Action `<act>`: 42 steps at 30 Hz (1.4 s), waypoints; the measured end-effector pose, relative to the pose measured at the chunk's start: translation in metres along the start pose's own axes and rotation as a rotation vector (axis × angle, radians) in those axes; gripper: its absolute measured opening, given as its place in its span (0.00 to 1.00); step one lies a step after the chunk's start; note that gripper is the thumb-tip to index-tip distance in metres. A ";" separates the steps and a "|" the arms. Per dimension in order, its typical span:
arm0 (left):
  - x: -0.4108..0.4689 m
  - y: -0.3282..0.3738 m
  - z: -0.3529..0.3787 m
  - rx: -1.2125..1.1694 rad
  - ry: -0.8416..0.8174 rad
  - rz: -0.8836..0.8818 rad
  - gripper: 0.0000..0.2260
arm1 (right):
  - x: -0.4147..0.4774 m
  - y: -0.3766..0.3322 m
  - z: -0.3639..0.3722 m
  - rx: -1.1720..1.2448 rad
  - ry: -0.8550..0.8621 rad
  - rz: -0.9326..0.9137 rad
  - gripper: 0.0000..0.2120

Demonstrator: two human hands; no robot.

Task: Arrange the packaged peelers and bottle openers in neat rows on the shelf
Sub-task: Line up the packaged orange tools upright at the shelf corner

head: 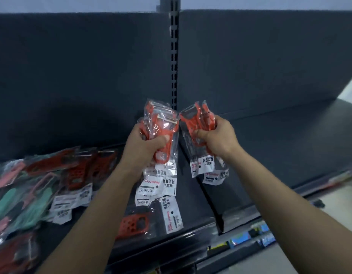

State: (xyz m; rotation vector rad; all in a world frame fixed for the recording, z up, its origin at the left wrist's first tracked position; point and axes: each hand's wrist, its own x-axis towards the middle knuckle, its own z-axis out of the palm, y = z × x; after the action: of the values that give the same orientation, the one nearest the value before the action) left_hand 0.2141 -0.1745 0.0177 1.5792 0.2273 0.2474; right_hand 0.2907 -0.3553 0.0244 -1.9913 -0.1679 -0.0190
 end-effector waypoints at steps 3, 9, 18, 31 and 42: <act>0.009 -0.001 0.038 0.021 -0.061 0.010 0.15 | 0.000 0.013 -0.038 -0.002 0.075 0.026 0.08; 0.021 -0.002 0.118 0.024 -0.149 0.019 0.14 | 0.007 0.052 -0.108 -0.008 0.155 0.043 0.08; 0.021 0.004 0.289 -0.031 -0.138 -0.009 0.15 | 0.045 0.130 -0.253 -0.026 0.129 0.038 0.09; 0.051 -0.006 0.351 -0.087 0.052 -0.042 0.16 | 0.115 0.171 -0.300 -0.028 -0.041 -0.014 0.10; 0.090 -0.026 0.332 -0.158 0.089 -0.099 0.15 | 0.162 0.170 -0.269 -0.027 -0.132 -0.066 0.08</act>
State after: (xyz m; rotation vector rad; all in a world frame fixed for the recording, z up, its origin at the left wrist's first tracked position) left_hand 0.3987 -0.4642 -0.0133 1.3981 0.3460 0.2519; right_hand 0.4892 -0.6503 -0.0037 -2.0144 -0.3197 0.0678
